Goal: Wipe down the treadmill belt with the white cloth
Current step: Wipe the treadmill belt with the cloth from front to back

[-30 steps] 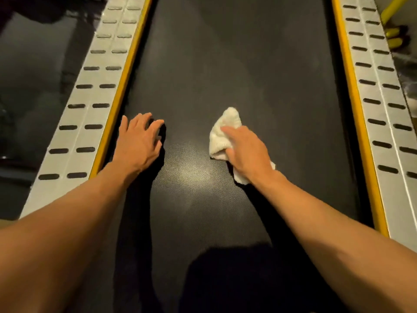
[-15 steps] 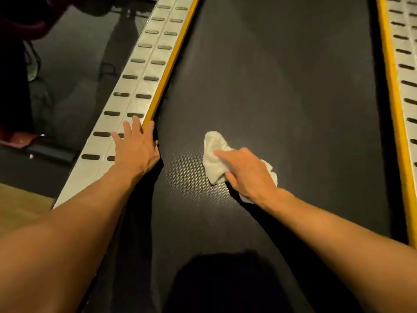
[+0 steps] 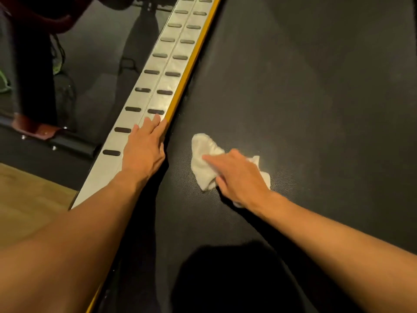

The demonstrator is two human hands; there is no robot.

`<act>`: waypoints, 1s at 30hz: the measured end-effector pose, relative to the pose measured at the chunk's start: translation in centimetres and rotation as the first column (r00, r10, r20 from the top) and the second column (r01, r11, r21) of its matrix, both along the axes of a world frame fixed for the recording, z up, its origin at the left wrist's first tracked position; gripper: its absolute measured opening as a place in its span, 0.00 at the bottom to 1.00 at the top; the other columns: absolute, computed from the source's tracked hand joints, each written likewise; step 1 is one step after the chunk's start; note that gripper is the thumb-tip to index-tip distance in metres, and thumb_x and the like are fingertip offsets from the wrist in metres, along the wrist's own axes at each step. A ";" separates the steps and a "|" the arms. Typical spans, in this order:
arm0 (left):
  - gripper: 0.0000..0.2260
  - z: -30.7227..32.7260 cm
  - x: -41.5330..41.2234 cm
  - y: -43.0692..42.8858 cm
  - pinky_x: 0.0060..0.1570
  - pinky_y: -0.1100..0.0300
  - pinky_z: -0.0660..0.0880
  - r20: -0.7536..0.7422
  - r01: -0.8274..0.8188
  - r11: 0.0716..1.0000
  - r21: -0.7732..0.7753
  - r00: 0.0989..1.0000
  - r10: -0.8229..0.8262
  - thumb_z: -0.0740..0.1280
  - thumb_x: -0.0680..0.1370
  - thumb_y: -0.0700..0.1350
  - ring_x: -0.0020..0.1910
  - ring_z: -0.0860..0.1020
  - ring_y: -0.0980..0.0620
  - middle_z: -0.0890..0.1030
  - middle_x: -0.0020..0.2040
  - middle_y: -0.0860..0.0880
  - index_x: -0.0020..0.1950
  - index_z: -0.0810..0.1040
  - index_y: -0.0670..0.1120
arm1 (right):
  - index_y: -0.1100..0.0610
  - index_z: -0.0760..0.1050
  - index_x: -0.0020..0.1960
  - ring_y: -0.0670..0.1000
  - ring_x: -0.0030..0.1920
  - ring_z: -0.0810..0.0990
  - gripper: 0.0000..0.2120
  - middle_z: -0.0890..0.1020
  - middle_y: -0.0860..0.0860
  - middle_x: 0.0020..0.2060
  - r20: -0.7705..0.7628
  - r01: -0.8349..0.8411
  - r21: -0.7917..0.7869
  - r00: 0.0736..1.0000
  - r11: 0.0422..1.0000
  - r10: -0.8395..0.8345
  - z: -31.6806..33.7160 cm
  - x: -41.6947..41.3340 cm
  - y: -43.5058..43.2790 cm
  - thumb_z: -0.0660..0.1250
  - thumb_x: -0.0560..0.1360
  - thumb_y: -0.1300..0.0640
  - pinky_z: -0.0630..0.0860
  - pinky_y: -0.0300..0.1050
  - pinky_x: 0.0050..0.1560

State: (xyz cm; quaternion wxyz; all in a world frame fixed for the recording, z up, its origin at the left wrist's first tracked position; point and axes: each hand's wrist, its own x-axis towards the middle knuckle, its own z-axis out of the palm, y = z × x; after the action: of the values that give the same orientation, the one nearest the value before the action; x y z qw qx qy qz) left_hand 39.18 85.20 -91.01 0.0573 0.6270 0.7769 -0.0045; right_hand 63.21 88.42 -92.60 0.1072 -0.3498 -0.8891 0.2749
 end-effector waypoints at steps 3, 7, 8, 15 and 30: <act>0.24 -0.8 -0.9 -0.4 0.69 0.47 0.61 0.007 0.039 0.998 0.053 0.999 -0.039 0.62 0.79 0.42 0.70 0.67 0.43 0.67 0.73 0.44 0.76 0.64 0.47 | 0.49 0.71 0.67 0.51 0.46 0.70 0.24 0.81 0.48 0.52 -0.101 0.026 0.044 0.995 0.999 -0.021 0.7 0.0 -0.2 0.66 0.72 0.61 0.76 0.53 0.45; 0.24 -1.6 -1.0 -0.7 0.70 0.49 0.57 -0.002 0.039 0.996 0.085 0.999 -0.039 0.61 0.80 0.43 0.74 0.61 0.45 0.64 0.75 0.46 0.76 0.63 0.48 | 0.50 0.71 0.64 0.55 0.46 0.68 0.21 0.79 0.50 0.51 -0.056 0.304 0.076 0.952 0.950 -0.301 0.9 -2.3 6.7 0.62 0.72 0.60 0.74 0.55 0.46; 0.24 -1.6 -1.0 -0.7 0.69 0.49 0.57 -0.004 0.035 0.995 0.088 0.999 -0.035 0.61 0.80 0.43 0.74 0.61 0.45 0.64 0.75 0.46 0.76 0.63 0.48 | 0.48 0.70 0.63 0.55 0.46 0.68 0.20 0.78 0.51 0.51 -0.009 0.302 0.078 0.953 0.950 -0.302 0.5 -2.9 7.4 0.61 0.72 0.59 0.73 0.54 0.45; 0.21 -1.9 -1.2 -0.7 0.71 0.50 0.56 0.008 0.007 0.995 0.100 1.000 -0.008 0.58 0.82 0.45 0.74 0.61 0.46 0.64 0.76 0.47 0.76 0.63 0.49 | 0.50 0.71 0.66 0.48 0.46 0.67 0.21 0.80 0.47 0.54 -0.098 -0.051 0.080 0.993 0.995 0.058 -1.0 -3.1 0.1 0.61 0.73 0.57 0.74 0.47 0.39; 0.21 -2.1 -1.2 -0.7 0.72 0.51 0.53 0.015 -0.005 0.994 0.105 1.000 0.003 0.56 0.83 0.47 0.76 0.59 0.47 0.63 0.76 0.48 0.76 0.62 0.50 | 0.51 0.74 0.65 0.54 0.47 0.73 0.23 0.80 0.47 0.54 -0.046 -0.246 0.217 0.964 0.945 0.261 -0.8 -3.7 0.9 0.68 0.70 0.58 0.72 0.47 0.32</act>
State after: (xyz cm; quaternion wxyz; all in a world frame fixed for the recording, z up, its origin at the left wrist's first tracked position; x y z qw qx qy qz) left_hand 37.96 84.54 -93.09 0.0298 0.6276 0.7769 0.0412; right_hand 59.53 89.34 -93.41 0.1401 -0.2088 -0.9461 0.2040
